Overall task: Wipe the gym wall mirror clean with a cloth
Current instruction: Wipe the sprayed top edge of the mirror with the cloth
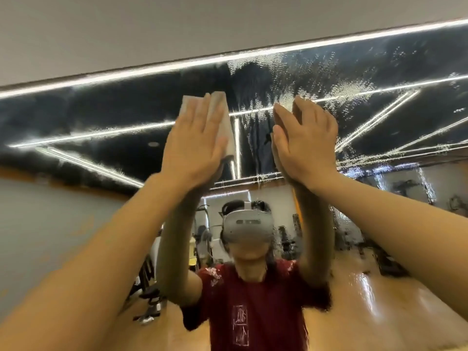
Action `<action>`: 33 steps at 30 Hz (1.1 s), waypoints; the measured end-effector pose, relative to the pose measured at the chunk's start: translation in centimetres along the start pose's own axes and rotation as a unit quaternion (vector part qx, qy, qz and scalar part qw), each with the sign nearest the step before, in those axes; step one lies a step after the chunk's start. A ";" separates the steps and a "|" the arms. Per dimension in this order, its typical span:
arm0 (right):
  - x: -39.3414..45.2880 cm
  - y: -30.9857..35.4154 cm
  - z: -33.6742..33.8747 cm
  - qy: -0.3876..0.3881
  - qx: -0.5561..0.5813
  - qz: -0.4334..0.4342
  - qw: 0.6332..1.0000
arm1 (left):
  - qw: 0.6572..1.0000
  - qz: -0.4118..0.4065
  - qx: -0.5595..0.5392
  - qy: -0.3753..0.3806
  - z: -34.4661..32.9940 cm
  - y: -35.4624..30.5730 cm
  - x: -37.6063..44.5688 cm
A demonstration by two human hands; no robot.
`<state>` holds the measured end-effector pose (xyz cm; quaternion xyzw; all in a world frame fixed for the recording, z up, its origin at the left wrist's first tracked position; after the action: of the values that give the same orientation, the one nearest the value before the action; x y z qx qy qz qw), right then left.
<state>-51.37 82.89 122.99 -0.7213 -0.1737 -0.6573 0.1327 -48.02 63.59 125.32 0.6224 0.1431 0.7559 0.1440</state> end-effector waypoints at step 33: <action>-1.3 -9.7 2.5 -0.058 -0.016 -0.048 0.997 | 0.993 0.115 -0.001 -0.030 0.3 -0.3 5.8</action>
<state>-53.30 92.60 121.07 -0.7512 -0.2056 -0.6223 0.0790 -48.78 66.19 130.46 0.6567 0.0655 0.7488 0.0608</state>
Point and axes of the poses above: each hand's wrist, its own x-axis towards the middle knuckle, its own z-axis out of the back of the hand, y = z × x, the point moved 7 cm from there along x, towards the middle knuckle, and after that the axes turned 4 degrees about y, right-handed, at the moved point
